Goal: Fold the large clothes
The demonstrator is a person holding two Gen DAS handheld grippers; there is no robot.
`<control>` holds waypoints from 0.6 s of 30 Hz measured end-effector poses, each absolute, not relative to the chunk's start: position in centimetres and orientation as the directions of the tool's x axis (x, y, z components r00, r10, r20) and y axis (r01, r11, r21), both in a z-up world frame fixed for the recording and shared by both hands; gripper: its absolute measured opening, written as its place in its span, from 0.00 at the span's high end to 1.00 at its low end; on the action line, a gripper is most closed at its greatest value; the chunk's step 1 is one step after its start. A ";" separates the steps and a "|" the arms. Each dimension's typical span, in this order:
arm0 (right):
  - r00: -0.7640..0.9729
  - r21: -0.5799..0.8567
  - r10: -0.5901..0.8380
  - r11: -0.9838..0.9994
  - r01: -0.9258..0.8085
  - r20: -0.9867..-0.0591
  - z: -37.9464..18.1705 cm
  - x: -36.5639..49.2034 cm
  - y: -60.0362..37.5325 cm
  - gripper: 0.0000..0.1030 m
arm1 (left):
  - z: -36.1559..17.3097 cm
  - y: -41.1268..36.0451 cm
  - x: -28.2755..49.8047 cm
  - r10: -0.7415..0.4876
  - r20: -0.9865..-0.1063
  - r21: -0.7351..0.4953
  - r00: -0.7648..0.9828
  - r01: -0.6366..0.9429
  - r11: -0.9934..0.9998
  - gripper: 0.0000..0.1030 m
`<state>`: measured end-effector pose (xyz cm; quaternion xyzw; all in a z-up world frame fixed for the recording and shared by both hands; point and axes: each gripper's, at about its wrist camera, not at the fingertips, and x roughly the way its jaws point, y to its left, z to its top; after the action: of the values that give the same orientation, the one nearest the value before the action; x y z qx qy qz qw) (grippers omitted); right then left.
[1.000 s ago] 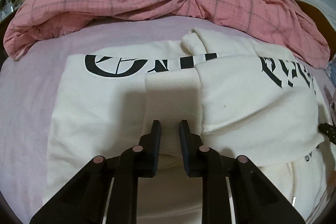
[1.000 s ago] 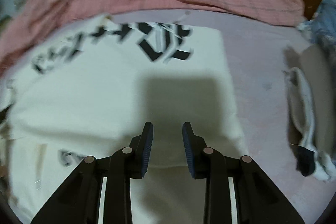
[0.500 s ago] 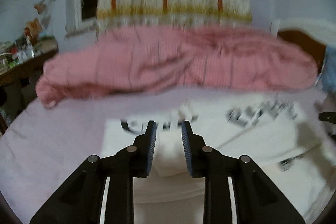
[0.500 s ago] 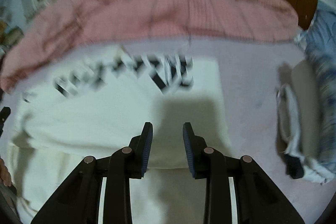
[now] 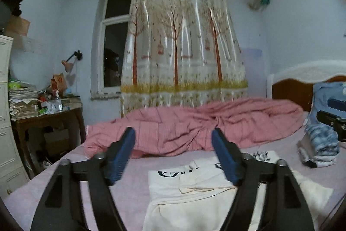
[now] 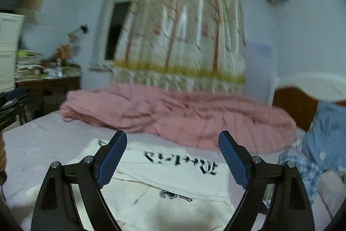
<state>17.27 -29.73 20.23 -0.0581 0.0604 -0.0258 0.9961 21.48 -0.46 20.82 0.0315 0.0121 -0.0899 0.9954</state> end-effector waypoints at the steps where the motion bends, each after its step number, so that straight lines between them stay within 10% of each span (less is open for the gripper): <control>1: 0.994 -0.104 -0.060 0.993 0.050 -0.097 20.7 15.9 -29.4 0.07 | 21.0 -0.1 20.4 -0.185 -0.017 0.058 0.983 0.186 0.981 0.23; 4: 0.998 -0.032 -0.051 0.998 0.050 -0.032 21.4 11.7 -29.1 0.00 | 21.0 0.7 17.6 -0.191 0.007 0.054 0.982 0.190 0.980 0.00; 18: 0.933 -0.036 -0.184 0.983 0.182 -0.308 10.1 8.0 -30.8 0.00 | 12.5 1.2 12.9 -0.155 -0.143 0.070 0.978 0.166 0.984 0.00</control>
<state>8.02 -30.78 10.12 -0.0035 0.1571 -0.0932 0.9832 12.87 1.21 12.46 0.0406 0.0685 -0.0809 0.9935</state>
